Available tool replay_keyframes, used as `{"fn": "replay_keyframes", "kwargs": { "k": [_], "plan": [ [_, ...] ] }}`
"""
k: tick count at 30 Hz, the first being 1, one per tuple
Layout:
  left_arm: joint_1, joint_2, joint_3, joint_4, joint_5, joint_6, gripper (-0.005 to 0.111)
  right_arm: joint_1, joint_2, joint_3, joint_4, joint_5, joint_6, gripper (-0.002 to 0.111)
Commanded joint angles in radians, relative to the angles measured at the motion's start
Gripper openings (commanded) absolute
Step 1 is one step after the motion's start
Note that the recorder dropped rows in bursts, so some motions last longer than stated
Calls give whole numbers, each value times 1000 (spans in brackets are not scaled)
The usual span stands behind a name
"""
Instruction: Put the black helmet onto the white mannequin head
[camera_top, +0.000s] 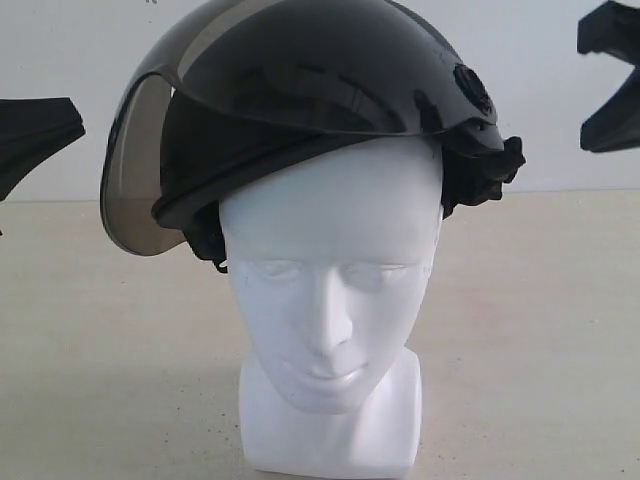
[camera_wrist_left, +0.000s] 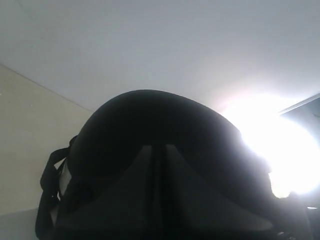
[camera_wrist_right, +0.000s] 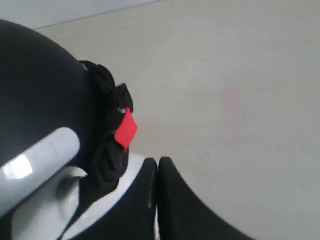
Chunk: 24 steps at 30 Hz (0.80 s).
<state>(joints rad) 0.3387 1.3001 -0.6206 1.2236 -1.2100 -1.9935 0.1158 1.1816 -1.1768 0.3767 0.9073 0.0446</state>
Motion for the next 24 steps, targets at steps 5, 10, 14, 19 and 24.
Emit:
{"fn": "replay_keyframes", "kwargs": {
  "k": [5, 10, 14, 19, 24],
  "plan": [
    [3, -13, 1, -33, -11, -41, 4, -6, 91, -276, 167, 114, -26, 0],
    [3, -13, -77, -30, -11, -98, 4, -6, 133, -283, 433, 120, -149, 0],
    [-2, -13, -205, -30, -11, -108, 4, 1, 168, -283, 567, 158, -229, 0],
    [-15, -6, -266, 42, -11, -108, 4, 50, 178, -282, 598, 171, -276, 0],
    [-85, 26, -266, 80, -11, -108, 4, 86, 178, -282, 578, 200, -282, 0]
  ]
}}
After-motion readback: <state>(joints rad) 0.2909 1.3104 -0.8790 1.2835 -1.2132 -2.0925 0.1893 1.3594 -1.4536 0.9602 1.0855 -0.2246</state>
